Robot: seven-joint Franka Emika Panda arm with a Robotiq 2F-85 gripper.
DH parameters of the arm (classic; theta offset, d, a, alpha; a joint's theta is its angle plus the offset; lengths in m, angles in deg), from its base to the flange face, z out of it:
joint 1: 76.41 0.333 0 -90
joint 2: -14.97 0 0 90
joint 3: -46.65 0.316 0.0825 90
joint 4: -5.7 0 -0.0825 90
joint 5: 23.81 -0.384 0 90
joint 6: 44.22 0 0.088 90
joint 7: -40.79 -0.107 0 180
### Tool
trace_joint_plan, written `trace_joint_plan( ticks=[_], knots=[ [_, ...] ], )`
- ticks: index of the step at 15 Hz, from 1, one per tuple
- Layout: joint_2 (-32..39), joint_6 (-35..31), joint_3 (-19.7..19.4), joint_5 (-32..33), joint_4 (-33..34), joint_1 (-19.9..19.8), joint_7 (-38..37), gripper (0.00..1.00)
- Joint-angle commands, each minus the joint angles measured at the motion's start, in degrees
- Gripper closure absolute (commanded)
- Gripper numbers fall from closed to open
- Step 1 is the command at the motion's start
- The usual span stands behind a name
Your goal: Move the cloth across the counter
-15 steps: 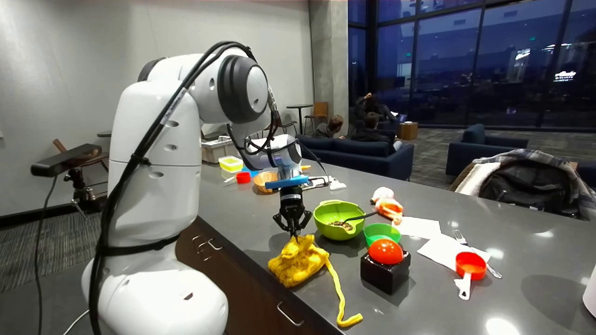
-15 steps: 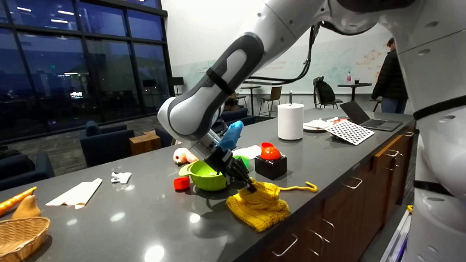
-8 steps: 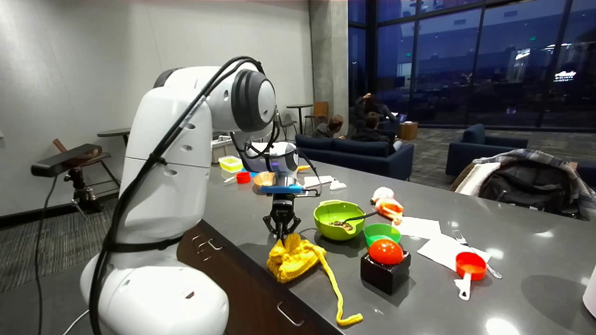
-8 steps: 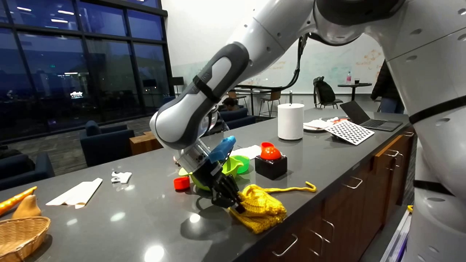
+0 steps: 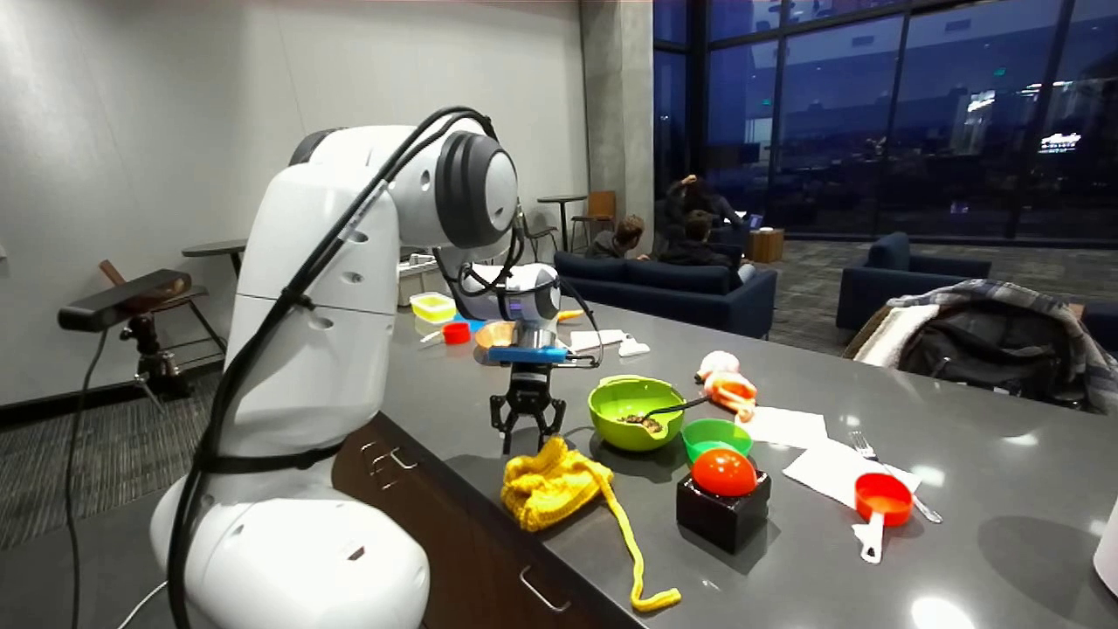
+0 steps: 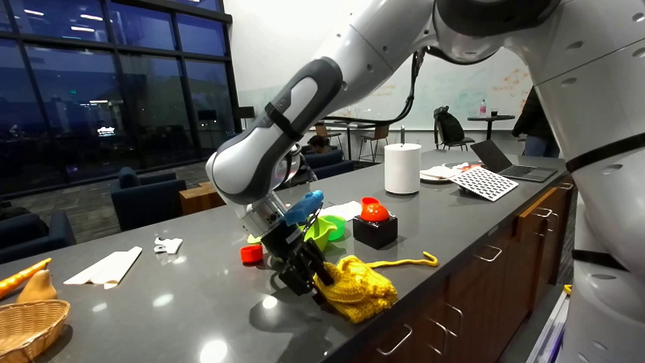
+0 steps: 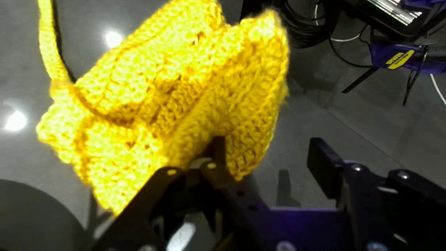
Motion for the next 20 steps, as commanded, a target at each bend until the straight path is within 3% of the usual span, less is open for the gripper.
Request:
trace_joint_plan(
  ticks=[1, 2, 11, 20],
  knots=[
    [-6.02, -2.61, -0.74, -1.36, -3.47, -1.16, 1.36, 0.05],
    [-8.08, -3.87, -1.07, -1.75, -4.61, -1.94, 1.56, 0.00],
    [-25.42, -11.20, -8.22, -5.48, -14.42, -10.16, 6.48, 0.00],
    [-33.65, -21.89, -16.46, -8.54, -22.80, -14.96, 12.06, 0.00]
  ],
)
